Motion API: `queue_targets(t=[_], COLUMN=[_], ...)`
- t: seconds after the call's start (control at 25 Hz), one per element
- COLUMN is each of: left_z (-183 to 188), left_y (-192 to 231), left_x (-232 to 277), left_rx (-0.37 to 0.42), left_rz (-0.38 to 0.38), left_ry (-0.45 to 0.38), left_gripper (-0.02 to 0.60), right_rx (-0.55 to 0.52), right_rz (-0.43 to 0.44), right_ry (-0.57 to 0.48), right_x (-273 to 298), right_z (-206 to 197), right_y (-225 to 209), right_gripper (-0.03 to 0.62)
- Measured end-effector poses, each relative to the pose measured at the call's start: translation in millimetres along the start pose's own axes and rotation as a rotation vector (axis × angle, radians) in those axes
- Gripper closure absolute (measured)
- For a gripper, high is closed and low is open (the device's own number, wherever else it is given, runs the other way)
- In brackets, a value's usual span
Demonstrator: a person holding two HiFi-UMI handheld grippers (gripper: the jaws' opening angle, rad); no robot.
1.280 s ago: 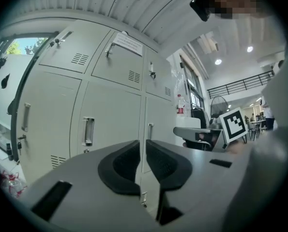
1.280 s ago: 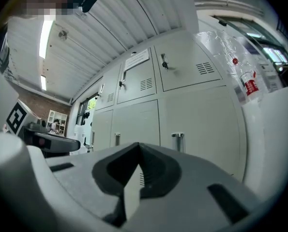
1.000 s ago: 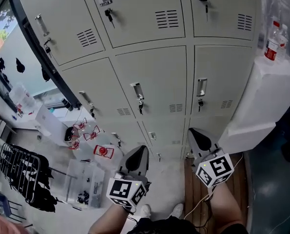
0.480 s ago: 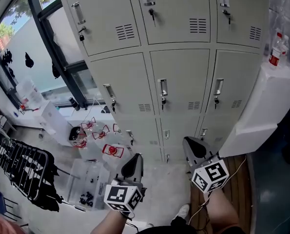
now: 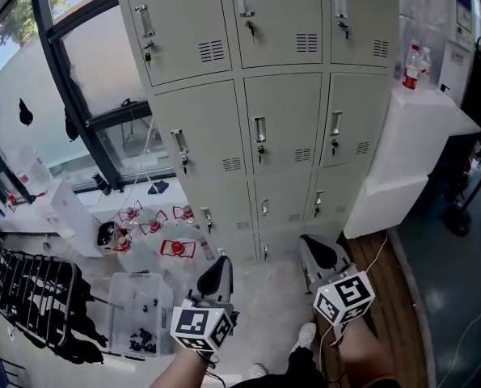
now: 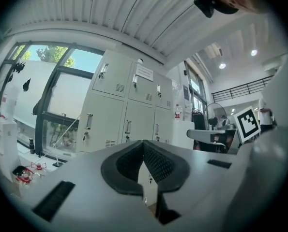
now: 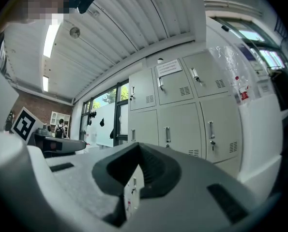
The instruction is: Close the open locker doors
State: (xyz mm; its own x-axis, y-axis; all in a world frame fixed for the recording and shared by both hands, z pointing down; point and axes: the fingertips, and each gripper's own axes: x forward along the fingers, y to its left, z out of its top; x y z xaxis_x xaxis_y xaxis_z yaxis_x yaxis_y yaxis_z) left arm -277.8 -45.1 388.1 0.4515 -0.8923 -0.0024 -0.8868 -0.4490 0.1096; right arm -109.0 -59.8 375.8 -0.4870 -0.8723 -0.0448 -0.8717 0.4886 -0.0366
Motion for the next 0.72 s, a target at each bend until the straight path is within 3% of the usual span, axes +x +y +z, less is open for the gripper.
queue_targets(t=[0.36,0.52,0.72], left_z=[1,14,15], left_y=[-71,-103,-143], left_x=[-21,-23,-23], left_rx=[-0.024,-0.014,-0.018], left_rz=[-0.17,-0.2,-0.184], left_ry=[-0.004,-0.031,-0.04], left_gripper=[0.578,0.578,0.578], right_rx=[-0.053,-0.069,-0.073], right_rz=[-0.162,-0.186,-0.173], right_ry=[0.007,-0.014,-0.022], right_x=[-92,-122,-156], right_z=[21,36,44], right_y=[-7,-17,-35], right_gripper=[0.594,0.594,0.594])
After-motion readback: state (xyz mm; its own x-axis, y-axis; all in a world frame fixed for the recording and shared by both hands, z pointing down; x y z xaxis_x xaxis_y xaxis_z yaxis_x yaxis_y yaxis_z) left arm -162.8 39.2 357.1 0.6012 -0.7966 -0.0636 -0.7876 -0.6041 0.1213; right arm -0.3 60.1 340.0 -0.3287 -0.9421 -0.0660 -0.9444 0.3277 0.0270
